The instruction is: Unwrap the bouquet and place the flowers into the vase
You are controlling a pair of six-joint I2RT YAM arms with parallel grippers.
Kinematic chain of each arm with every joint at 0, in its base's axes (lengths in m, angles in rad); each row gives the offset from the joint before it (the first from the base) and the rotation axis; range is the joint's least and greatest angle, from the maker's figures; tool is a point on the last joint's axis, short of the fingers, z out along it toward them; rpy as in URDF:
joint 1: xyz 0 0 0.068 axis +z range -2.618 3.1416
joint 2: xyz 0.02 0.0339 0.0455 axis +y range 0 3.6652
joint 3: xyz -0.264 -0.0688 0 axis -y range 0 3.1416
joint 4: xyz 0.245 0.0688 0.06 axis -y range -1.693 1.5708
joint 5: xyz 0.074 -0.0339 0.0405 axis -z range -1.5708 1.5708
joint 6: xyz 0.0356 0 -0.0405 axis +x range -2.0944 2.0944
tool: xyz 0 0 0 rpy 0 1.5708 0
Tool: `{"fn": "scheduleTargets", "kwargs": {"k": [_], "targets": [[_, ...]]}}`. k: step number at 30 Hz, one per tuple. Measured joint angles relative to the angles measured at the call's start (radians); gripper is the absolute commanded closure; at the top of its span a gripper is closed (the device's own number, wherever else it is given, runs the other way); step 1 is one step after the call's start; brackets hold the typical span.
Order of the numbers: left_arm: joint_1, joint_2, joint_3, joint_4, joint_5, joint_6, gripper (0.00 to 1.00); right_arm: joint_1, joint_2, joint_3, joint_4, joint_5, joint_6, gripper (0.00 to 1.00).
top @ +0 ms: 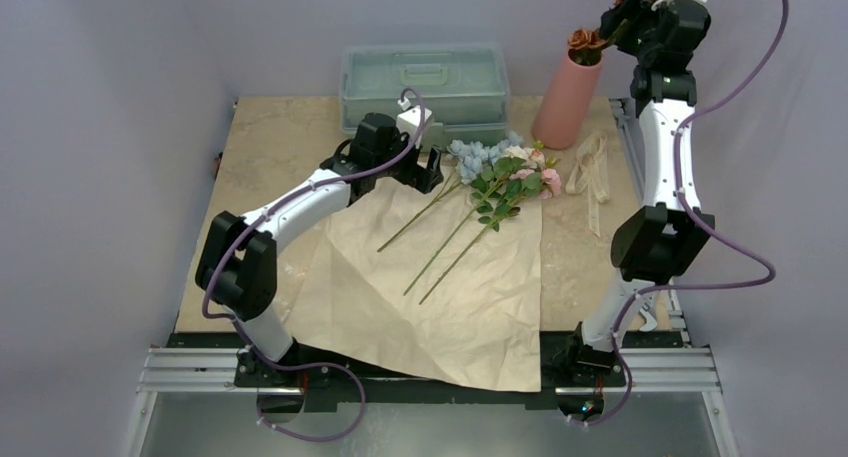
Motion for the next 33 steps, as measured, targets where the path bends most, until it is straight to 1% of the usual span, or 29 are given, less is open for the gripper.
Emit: {"fn": "scheduleTargets", "kwargs": {"k": [6, 8, 11, 16, 20, 26, 29, 33], "targets": [[0.0, 0.04, 0.01, -0.051, -0.001, 0.055, 0.0, 0.0, -0.145, -0.166, 0.01, -0.039, 0.002, 0.14], [-0.003, 0.048, 0.01, -0.064, 0.011, 0.069, 0.0, 0.0, -0.208, -0.234, 0.013, -0.056, 0.002, 0.09], [-0.013, 0.05, 0.01, -0.069, 0.021, 0.094, 0.01, 0.0, -0.304, -0.333, 0.019, -0.091, -0.002, 0.06], [-0.077, 0.078, 0.01, -0.046, 0.01, 0.116, 0.18, 0.0, -0.447, -0.48, 0.03, -0.151, -0.002, 0.04], [-0.116, 0.16, 0.032, -0.035, -0.043, 0.106, 0.3, 0.0, -0.523, -0.582, 0.026, -0.191, -0.002, 0.04], [-0.111, 0.268, 0.086, -0.051, -0.164, 0.11, 0.35, 0.002, -0.573, -0.679, -0.005, -0.259, -0.021, 0.04], [-0.108, 0.317, 0.131, -0.069, -0.213, 0.117, 0.38, 0.004, -0.583, -0.703, -0.024, -0.282, -0.031, 0.04], [-0.107, 0.366, 0.153, -0.08, -0.259, 0.126, 0.43, 0.006, -0.586, -0.71, -0.032, -0.292, -0.039, 0.04]]}}
